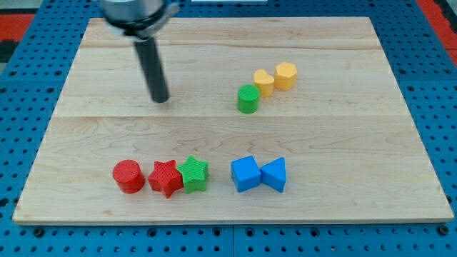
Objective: Drag the green star towards the bottom right of the blue triangle
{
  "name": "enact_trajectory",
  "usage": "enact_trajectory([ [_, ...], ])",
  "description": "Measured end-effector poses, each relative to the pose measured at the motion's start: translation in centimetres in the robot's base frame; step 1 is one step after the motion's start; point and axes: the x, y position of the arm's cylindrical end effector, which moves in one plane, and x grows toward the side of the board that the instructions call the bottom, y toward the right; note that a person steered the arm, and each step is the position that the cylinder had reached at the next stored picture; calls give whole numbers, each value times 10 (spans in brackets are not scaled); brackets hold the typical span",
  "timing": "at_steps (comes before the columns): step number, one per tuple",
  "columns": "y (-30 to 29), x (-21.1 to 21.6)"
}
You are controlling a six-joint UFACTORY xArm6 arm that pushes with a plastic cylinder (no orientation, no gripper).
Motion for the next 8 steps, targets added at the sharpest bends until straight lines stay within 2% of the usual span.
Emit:
enact_trajectory([
  [1, 64, 0],
  [3, 129, 26],
  [4, 130, 3],
  [5, 166, -4],
  [8, 229, 63],
])
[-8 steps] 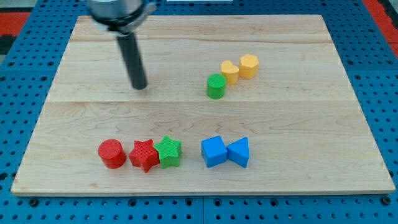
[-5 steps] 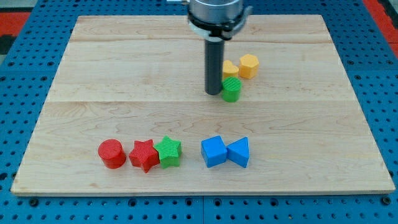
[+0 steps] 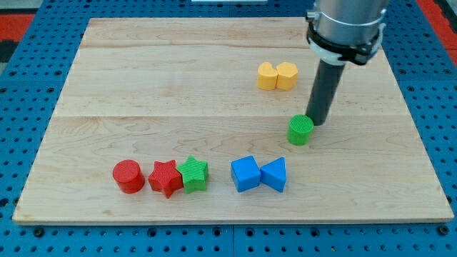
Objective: Drag the green star towards the bottom right of the blue triangle
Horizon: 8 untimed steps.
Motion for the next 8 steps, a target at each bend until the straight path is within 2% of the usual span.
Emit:
enact_trajectory([
  [1, -6, -28],
  [2, -6, -25],
  [4, -55, -11],
  [5, -39, 6],
  [8, 1, 16],
])
